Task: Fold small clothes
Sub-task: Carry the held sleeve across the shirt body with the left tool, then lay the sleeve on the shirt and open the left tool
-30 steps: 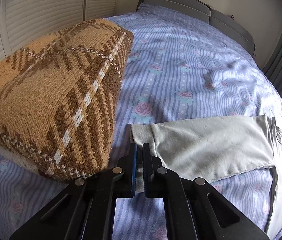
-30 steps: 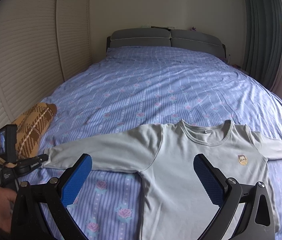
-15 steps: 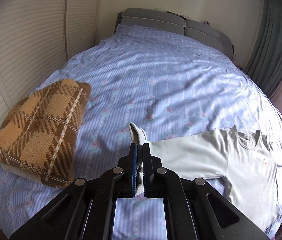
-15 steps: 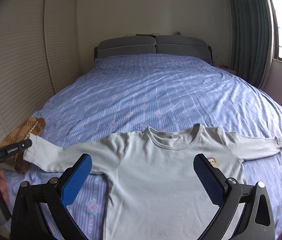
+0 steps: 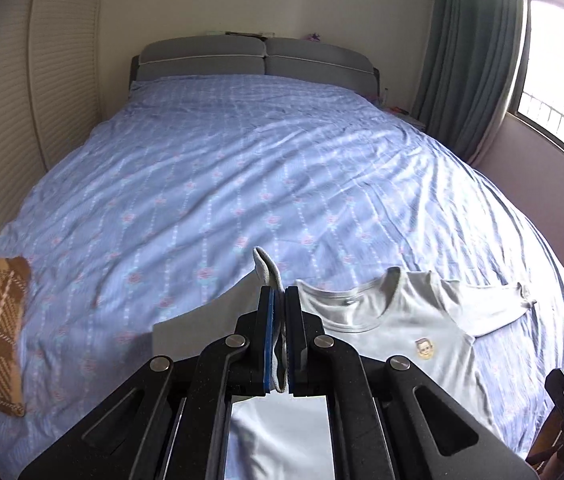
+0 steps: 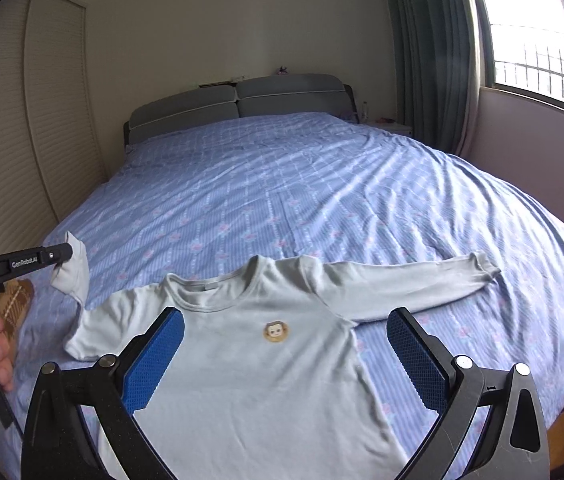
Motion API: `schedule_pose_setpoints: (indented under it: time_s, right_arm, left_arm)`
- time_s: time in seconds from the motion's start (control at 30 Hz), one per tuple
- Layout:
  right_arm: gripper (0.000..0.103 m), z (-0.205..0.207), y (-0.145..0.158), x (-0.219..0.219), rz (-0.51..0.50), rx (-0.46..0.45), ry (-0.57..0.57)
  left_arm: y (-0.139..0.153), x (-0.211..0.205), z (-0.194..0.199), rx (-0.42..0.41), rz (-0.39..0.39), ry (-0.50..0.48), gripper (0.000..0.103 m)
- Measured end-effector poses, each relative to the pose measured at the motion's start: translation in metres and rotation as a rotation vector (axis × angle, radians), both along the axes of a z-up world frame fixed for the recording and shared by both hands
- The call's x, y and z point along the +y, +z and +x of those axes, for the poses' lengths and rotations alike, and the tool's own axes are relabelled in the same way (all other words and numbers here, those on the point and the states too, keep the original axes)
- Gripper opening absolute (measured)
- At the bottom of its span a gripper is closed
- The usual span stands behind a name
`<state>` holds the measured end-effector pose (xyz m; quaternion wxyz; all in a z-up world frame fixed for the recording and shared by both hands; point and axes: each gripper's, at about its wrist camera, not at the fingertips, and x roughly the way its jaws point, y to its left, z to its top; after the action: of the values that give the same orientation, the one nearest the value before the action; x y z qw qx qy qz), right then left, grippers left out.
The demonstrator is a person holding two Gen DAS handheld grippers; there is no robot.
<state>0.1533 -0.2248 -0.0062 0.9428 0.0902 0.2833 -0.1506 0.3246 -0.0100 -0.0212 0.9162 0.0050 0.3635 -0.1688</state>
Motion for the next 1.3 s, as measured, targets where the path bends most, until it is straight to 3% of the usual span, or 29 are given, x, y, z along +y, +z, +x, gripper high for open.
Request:
schedule_pose_setpoints:
  time_s: [0.27,0.53,0.93,1.3]
  right_arm:
    - [0.103,-0.017,-0.007,-0.064,0.028,0.011,-0.092]
    - [0.103,-0.024,-0.023,-0.102,0.052,0.036,-0.150]
    - [0.103,-0.025,-0.048,-0.123,0.089,0.074,-0.174]
    - [0.103,-0.023,-0.050,-0.123,0.078,0.081,-0.177]
  left_arm:
    - [-0.023,-0.111,0.002,0.031,0.015,-0.133,0.007]
    - [-0.074,-0.176,0.007,0.111,0.066,-0.209,0.007]
    - [-0.111,-0.211,-0.002,0.162,0.129,-0.275,0.007]
    - [-0.107,-0.227,0.002,0.158,0.109,-0.289,0.007]
